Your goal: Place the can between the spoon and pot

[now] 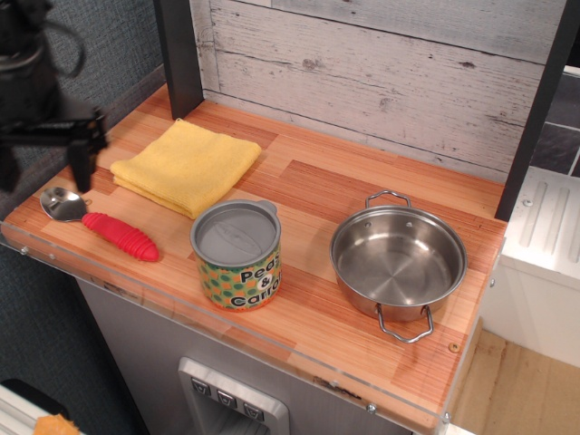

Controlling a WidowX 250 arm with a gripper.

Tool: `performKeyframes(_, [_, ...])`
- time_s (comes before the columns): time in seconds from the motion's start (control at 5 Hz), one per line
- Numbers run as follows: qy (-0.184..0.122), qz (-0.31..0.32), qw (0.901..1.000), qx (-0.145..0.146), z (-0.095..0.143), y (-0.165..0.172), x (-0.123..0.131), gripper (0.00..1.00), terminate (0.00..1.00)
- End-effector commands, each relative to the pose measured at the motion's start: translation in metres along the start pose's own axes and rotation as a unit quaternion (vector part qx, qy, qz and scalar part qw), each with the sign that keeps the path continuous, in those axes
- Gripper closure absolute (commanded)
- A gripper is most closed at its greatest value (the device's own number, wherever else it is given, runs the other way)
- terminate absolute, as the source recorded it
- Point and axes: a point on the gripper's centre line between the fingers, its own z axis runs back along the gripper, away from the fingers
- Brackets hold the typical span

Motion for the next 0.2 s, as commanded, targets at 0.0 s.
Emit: performKeyframes(0.0, [-0.022,0.004,0.9997,0.004,0.0190,0.0048,0.0021,0.00,1.00])
